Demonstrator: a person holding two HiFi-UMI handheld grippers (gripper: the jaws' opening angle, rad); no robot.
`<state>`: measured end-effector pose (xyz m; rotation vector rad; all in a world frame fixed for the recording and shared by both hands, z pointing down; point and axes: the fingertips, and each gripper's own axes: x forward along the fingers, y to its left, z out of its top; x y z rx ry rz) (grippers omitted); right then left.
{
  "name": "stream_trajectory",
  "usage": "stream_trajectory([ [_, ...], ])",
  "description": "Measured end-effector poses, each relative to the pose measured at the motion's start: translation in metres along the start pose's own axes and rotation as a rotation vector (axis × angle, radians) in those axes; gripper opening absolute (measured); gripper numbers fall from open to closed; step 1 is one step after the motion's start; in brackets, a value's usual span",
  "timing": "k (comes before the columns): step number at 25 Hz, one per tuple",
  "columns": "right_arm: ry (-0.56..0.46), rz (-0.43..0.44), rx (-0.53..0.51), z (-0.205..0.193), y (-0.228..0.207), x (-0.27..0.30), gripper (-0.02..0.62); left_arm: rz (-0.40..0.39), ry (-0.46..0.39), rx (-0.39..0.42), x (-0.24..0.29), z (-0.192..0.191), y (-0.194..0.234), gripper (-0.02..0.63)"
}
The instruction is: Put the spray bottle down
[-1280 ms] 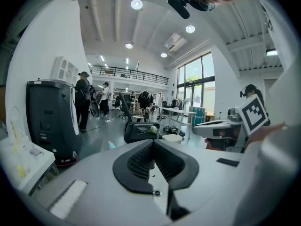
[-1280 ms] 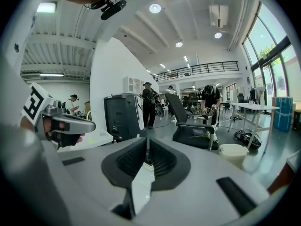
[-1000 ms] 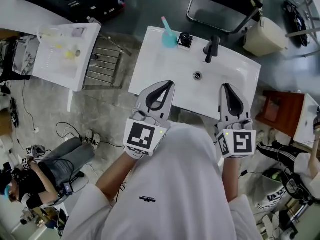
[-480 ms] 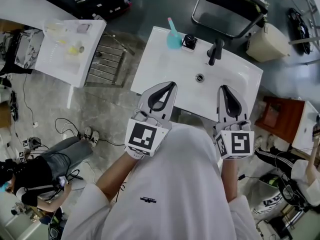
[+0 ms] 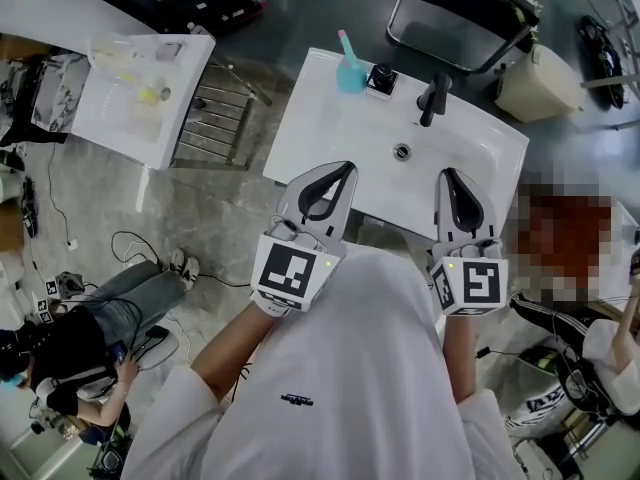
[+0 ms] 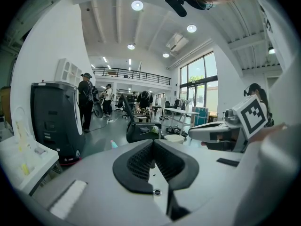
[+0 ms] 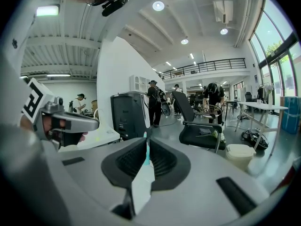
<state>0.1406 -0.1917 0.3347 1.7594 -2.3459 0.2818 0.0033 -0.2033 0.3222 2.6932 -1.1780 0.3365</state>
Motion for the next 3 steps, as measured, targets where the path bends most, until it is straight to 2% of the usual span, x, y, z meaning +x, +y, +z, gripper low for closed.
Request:
stream_trajectory([
  [3, 0.002, -0.002, -0.005, -0.0009, 0.0018, -0.0018, 0.018, 0.001, 0.003, 0.0, -0.0017, -0.002, -0.001, 0.005],
])
